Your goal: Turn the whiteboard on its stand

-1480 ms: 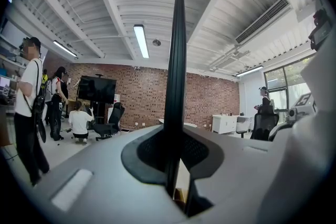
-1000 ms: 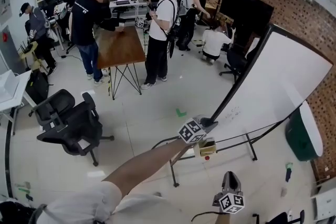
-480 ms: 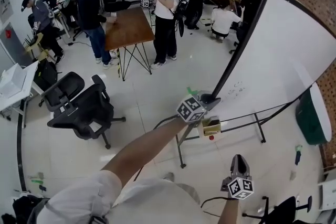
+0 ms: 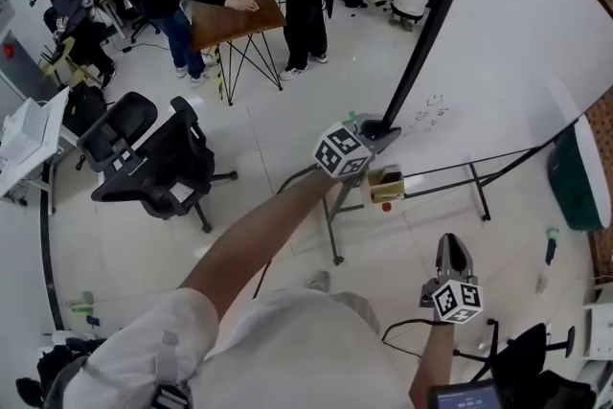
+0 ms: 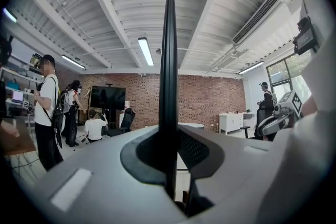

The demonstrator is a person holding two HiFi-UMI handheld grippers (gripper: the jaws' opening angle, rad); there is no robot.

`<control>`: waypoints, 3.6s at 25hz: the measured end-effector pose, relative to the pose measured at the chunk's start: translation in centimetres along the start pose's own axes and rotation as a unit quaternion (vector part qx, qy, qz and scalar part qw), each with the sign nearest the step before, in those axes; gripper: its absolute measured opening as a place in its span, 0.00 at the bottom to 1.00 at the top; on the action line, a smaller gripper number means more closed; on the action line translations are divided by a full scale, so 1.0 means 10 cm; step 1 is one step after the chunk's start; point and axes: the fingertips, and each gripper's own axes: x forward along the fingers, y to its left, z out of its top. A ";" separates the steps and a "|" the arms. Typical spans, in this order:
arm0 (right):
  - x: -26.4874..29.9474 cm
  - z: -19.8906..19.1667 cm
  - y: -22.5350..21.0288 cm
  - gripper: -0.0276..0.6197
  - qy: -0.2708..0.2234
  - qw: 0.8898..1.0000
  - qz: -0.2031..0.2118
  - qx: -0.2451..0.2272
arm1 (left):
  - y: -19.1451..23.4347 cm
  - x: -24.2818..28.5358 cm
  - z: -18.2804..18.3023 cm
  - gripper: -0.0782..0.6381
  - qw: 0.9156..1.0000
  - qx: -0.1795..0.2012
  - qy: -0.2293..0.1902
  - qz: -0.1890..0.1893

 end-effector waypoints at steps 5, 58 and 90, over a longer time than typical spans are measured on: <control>-0.04 -0.01 0.06 0.11 0.008 1.000 0.010 0.003 | 0.02 -0.16 0.03 0.21 1.000 0.000 -0.001 0.000; -0.67 -0.02 1.47 0.11 -0.039 0.998 0.042 -0.014 | -0.16 -1.68 -0.16 0.23 1.000 0.005 0.003 0.024; -0.59 -0.44 2.95 0.11 -0.002 0.998 0.069 -0.012 | -0.62 -3.45 -0.18 0.22 1.000 0.022 -0.015 0.003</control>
